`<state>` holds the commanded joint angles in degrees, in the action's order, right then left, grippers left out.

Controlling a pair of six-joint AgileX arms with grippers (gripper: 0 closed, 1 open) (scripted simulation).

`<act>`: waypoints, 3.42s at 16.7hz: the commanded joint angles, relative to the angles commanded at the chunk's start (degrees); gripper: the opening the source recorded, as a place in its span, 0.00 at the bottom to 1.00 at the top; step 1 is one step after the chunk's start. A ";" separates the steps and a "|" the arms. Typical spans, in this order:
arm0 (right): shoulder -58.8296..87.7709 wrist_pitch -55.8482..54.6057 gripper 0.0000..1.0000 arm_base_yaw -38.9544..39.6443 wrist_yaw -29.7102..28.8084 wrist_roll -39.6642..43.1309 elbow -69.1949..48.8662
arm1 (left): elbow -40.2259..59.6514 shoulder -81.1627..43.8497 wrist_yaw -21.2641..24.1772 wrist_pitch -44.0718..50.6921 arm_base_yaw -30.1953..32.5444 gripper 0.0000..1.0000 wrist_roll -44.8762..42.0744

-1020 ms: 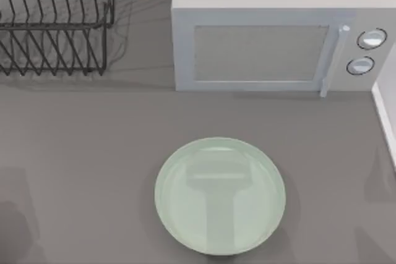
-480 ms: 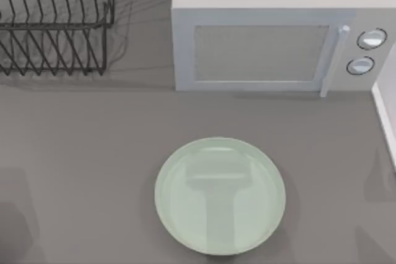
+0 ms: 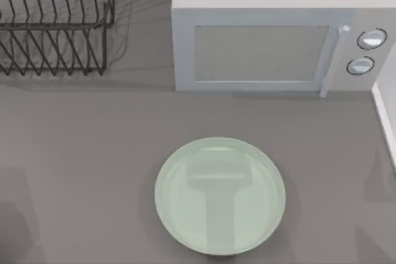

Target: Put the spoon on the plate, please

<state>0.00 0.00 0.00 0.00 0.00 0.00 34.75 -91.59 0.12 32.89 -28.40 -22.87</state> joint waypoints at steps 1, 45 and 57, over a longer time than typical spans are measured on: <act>0.00 0.00 1.00 0.00 0.00 0.00 0.00 | 0.00 0.00 0.00 0.00 0.00 0.00 0.00; 0.00 0.00 1.00 0.00 0.00 0.00 0.00 | 60.00 -27.74 0.93 31.15 78.57 0.00 -19.41; 0.00 0.00 1.00 0.00 0.00 0.00 0.00 | 58.94 -26.70 2.77 27.67 80.86 0.00 -21.47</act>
<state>0.00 0.00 0.00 0.00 0.00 0.00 93.68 -118.29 2.89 60.56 52.46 -44.34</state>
